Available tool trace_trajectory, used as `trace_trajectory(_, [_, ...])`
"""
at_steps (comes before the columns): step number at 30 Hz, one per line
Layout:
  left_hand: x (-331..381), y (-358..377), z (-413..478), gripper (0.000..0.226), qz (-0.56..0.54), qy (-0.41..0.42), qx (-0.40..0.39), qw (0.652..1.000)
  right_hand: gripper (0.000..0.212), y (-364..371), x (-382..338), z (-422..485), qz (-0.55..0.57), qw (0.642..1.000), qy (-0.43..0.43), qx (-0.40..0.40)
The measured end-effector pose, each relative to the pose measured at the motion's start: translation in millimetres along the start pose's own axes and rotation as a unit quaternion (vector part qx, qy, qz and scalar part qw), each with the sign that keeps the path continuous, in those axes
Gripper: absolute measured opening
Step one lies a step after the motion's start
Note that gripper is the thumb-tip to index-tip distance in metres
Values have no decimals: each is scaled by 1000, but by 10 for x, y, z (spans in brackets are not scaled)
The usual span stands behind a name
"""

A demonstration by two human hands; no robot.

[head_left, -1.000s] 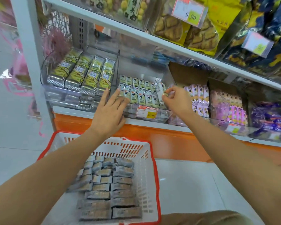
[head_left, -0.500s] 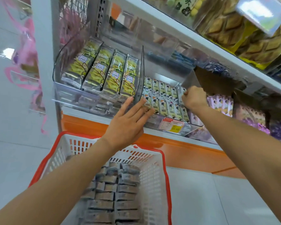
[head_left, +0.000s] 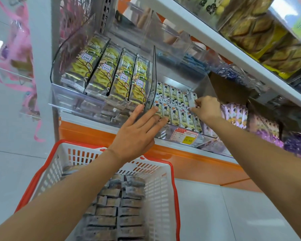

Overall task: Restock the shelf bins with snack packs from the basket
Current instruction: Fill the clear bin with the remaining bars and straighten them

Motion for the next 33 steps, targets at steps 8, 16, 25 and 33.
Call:
trace_trajectory(8, [-6, -1, -3, 56, 9, 0, -6, 1000, 20, -23, 29, -8, 31, 998, 7, 61])
trace_trajectory(16, [3, 14, -17, 57, 15, 1, -32, 999, 19, -21, 39, -38, 23, 999, 2, 48])
trace_trajectory(25, [112, -13, -223, 67, 60, -16, -51, 997, 24, -374, -423, -648, 285, 943, -85, 149])
trace_trajectory(33, [150, 179, -685, 54, 32, -30, -131, 990, 17, -156, -985, -1704, 441, 861, -204, 148])
Point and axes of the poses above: each hand's wrist, its own z-axis towards the middle knuckle, its own y-axis out of the palm, x = y × z, the point moved 8 cm from there along z, towards the middle knuckle, and after that the axes turned 11 degrees about -y, right-handed, at the moved point
